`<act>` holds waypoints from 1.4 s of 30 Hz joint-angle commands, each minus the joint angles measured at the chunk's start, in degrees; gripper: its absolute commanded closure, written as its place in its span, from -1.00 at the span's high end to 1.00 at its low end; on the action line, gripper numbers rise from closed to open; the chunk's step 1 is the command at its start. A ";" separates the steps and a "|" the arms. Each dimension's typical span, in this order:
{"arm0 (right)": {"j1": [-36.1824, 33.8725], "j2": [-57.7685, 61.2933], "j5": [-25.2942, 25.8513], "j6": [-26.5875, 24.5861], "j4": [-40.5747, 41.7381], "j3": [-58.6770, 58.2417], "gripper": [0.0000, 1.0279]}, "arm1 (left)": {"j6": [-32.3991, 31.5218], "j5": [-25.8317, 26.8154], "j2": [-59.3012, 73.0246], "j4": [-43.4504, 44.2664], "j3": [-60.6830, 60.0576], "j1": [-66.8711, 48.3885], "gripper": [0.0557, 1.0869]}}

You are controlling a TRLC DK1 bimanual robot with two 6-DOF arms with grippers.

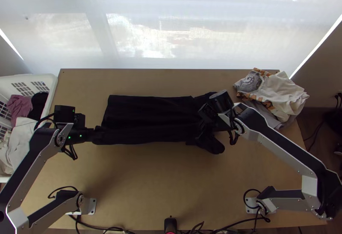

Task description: Fold the t-shirt

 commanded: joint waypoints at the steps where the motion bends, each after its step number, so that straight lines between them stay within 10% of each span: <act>1: -2.37 3.06 0.02 -0.29 0.02 4.55 -0.95 | -0.25 -0.03 1.84 1.09 3.41 0.18 -0.93; 42: -11.07 24.51 0.02 -1.96 0.02 26.52 -0.95 | 0.63 -0.20 29.70 11.55 26.88 1.06 -0.93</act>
